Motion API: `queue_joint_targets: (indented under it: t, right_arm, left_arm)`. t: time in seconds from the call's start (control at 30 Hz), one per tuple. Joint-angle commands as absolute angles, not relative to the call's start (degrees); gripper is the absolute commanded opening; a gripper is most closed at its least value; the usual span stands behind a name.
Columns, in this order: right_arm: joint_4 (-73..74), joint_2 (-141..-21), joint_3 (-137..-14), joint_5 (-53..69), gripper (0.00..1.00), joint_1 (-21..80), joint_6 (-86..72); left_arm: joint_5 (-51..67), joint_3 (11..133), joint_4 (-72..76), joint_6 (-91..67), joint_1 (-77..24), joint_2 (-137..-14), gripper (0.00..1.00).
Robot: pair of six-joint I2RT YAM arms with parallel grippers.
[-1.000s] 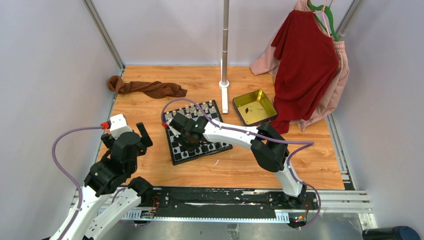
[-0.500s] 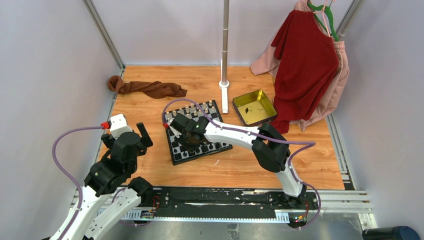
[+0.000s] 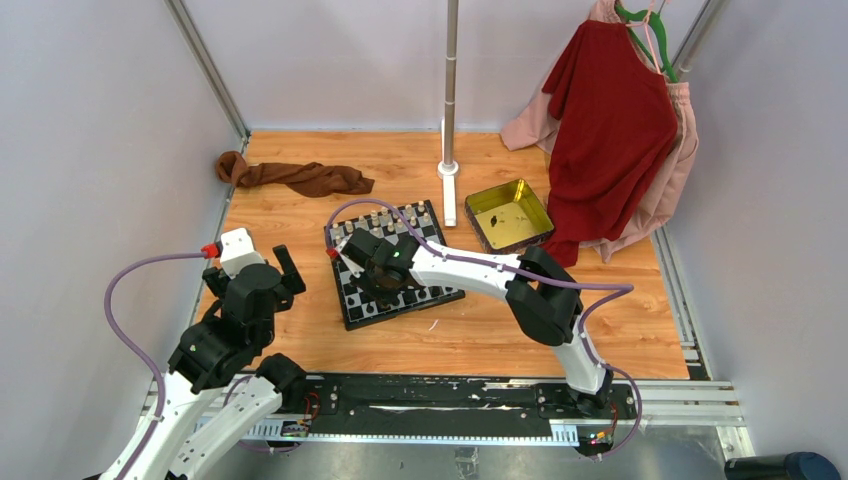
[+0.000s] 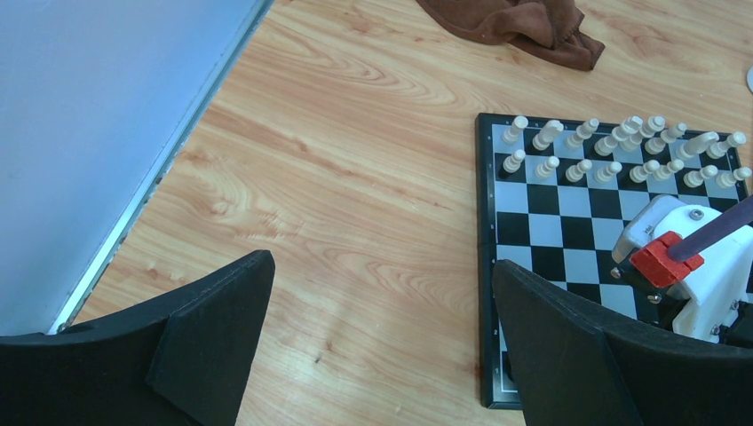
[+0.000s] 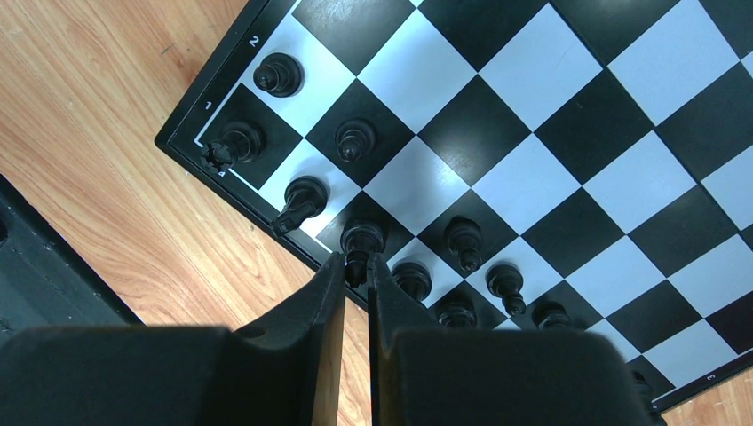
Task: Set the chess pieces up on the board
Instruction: Adjust the chess piece on the chessboard.
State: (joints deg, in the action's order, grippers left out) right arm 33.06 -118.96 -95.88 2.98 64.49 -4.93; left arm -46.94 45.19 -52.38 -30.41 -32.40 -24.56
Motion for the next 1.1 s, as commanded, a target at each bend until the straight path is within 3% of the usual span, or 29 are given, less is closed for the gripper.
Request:
queue_joint_targets:
  t: [0.0, 0.27, 0.47, 0.57, 1.07]
  right_arm:
    - [34.8, -116.9, -94.8, 2.4, 0.00, 65.2, -5.1]
    - [34.8, -117.0, -94.5, 2.3, 0.03, 65.2, -5.2]
    - [34.8, -117.1, -94.5, 2.2, 0.23, 65.3, -5.2]
    - [34.8, -117.0, -94.7, 2.1, 0.28, 65.3, -5.2]
    - [34.2, -115.6, -96.0, 2.1, 0.31, 65.2, -4.7]
  left_arm:
    - [-47.4, 44.7, -51.4, -30.3, -32.8, -24.1, 1.00]
    - [-47.3, 44.7, -51.4, -30.2, -32.8, -24.1, 1.00]
    - [-47.2, 44.7, -51.4, -30.2, -32.8, -24.2, 1.00]
    - [-47.1, 44.7, -51.4, -30.2, -32.8, -24.3, 1.00]
    - [-47.1, 44.8, -51.4, -30.2, -32.8, -24.4, 1.00]
